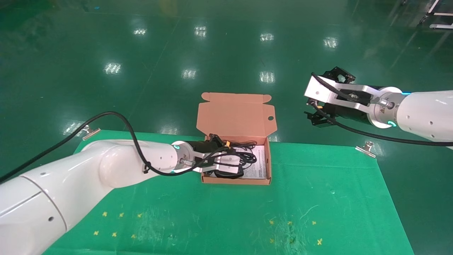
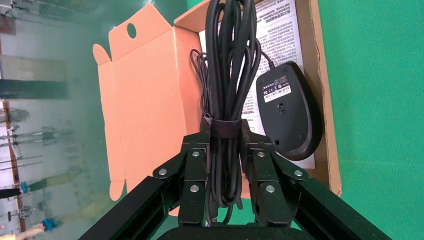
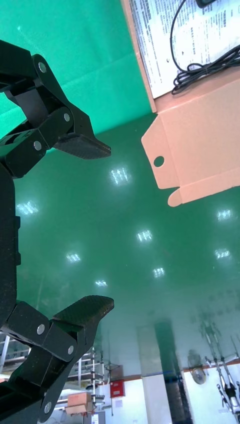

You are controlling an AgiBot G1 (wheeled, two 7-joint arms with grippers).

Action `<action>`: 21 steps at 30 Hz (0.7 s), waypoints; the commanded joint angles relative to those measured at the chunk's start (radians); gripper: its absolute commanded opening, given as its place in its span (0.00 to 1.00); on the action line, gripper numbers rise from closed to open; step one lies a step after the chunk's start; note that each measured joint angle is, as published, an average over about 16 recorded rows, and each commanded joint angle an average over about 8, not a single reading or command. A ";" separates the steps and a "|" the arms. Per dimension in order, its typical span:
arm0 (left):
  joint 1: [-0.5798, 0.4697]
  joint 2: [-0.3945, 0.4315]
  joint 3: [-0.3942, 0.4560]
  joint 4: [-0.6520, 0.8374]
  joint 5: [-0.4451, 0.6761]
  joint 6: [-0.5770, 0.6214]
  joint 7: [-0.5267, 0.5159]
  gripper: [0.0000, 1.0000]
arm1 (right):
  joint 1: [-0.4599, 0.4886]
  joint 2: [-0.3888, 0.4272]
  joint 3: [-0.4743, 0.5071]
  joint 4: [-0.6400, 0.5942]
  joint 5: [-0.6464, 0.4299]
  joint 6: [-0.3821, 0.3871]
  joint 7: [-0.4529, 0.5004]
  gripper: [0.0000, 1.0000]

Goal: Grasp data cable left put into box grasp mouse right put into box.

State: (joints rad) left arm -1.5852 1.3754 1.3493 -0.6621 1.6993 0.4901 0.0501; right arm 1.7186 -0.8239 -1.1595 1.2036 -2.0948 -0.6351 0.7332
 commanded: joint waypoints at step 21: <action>-0.023 -0.033 -0.019 -0.029 -0.012 -0.004 -0.013 1.00 | 0.008 -0.001 0.006 -0.006 0.000 0.010 -0.006 1.00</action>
State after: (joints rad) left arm -1.6278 1.3429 1.3232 -0.6805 1.6878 0.4793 0.0283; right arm 1.7339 -0.8247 -1.1513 1.1989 -2.1016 -0.6195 0.7216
